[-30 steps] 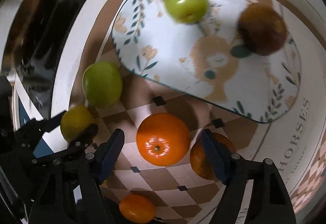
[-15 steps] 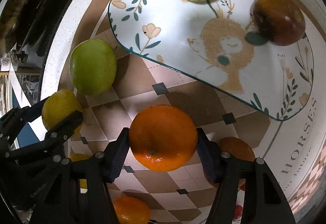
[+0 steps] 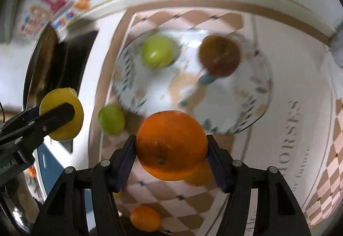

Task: Organize fruits
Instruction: 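Place the orange on the plate with the right tool while the left tool places the pear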

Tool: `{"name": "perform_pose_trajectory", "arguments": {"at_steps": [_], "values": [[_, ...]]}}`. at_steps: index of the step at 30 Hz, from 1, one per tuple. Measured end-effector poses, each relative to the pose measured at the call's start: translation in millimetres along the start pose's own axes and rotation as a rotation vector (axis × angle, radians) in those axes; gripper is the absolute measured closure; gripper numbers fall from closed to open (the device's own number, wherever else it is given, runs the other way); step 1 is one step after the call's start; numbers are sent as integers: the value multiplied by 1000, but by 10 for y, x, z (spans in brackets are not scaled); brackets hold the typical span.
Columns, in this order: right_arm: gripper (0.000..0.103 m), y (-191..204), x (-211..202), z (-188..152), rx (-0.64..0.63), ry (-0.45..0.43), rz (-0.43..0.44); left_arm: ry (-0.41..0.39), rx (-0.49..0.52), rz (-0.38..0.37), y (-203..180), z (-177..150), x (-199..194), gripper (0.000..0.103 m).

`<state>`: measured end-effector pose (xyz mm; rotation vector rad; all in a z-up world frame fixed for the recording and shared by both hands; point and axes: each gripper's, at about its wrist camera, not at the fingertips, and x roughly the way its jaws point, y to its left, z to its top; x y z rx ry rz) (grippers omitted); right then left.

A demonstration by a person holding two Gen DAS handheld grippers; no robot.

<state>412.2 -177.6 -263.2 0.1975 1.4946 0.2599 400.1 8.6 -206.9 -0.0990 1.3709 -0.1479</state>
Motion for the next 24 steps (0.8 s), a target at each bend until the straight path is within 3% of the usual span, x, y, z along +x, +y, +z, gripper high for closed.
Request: {"name": "perform_pose_trajectory", "arguments": {"at_steps": [6, 12, 18, 24], "values": [[38, -348, 173, 262, 87, 7, -37, 111, 31, -9, -218, 436, 591, 43], [38, -452, 438, 379, 102, 41, -59, 224, -10, -26, -277, 564, 1050, 43], [38, -359, 593, 457, 73, 68, -55, 293, -63, -61, -258, 592, 1269, 42], [37, -283, 753, 506, 50, 100, -24, 310, -110, -104, -243, 619, 1318, 45]]}}
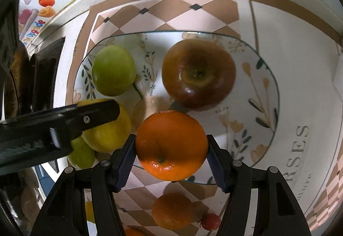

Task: Organize fruits
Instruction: 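Place the orange on the plate with the right tool while the left tool places the pear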

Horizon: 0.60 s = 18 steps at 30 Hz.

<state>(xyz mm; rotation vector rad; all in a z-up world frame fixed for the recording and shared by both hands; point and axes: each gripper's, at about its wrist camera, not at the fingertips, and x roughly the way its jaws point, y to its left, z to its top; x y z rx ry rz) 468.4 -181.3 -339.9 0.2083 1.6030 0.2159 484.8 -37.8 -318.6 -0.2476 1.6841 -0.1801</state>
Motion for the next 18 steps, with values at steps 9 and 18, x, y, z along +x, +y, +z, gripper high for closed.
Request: {"name": "perform_pose_trajectory", "arguments": {"at_steps": [9, 18], "values": [[10, -71, -8, -70, 34, 18, 29, -55, 36, 30, -64, -57, -228, 43], [9, -127, -455, -279, 30, -74, -165, -147, 69, 116, -38, -293, -396, 13]]}}
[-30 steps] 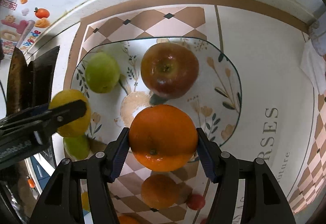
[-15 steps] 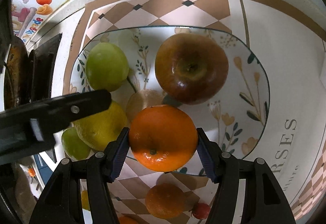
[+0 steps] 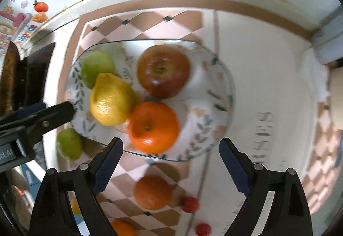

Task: Organize fruits
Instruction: 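Place the orange on the plate with the right tool while the left tool places the pear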

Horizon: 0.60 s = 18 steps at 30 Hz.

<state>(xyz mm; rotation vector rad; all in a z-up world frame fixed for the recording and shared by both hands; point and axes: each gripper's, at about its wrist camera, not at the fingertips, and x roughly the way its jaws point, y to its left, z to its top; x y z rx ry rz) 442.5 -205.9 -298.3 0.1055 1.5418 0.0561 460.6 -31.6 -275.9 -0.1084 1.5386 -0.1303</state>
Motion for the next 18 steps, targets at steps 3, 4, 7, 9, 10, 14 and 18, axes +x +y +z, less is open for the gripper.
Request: {"name": "perform_pose_trajectory", "arguments": {"at_steps": [3, 4, 7, 9, 10, 14, 18], "values": [[9, -38, -137, -62, 11, -26, -29, -50, 17, 54, 9, -104, -96, 13], [8, -37, -196, -106, 15, -40, -35, -60, 22, 59, 26, -144, -134, 13], [7, -22, -324, -216, 26, -71, -47, -96, 23, 79, 68, -282, -255, 13], [7, -30, -422, -316, 35, -90, -44, -129, 31, 97, 76, -385, -360, 13], [7, -23, -474, -376, 41, -98, -46, -154, 40, 107, 74, -435, -412, 13], [7, 48, -658, -590, 48, -140, -54, -231, 63, 143, 32, -639, -634, 13], [7, 114, -877, -813, 54, -192, -52, -297, 94, 150, 3, -874, -837, 13]]}}
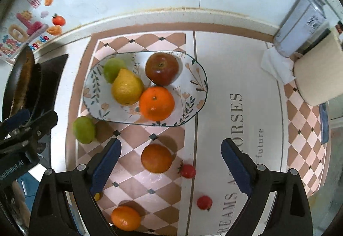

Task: Organize fruits
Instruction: 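Place the orange on the plate with the right tool while the left tool places the pear, then grasp a large orange with the right tool while the left tool grasps a lemon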

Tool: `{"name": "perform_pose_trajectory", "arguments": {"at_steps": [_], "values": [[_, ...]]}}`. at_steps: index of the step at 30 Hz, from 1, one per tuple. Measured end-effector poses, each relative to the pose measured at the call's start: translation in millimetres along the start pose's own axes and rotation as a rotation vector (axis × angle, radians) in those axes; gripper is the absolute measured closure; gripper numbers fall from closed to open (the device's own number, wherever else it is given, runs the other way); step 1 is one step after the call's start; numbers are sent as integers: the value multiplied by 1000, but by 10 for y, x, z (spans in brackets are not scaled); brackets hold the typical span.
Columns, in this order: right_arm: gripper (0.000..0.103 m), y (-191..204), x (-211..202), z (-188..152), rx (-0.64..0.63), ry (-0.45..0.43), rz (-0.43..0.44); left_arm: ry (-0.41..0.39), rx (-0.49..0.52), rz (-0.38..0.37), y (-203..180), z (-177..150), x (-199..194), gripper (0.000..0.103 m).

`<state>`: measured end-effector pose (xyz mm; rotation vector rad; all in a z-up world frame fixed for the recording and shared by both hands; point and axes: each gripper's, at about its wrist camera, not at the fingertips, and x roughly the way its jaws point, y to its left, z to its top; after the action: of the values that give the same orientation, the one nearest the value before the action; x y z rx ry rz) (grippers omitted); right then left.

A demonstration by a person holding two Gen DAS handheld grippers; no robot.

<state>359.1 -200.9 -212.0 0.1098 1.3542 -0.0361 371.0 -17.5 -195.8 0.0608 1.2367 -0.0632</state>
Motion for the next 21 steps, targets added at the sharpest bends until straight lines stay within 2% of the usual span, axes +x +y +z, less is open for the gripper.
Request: {"name": "perform_pose_trajectory", "arguments": {"at_steps": [11, 21], "values": [[7, 91, -769, -481, 17, -152, -7, -131, 20, -21, 37, -395, -648, 13], [7, 179, -1242, -842, 20, -241, -2, -224, 21, -27, 97, -680, -1107, 13]]}}
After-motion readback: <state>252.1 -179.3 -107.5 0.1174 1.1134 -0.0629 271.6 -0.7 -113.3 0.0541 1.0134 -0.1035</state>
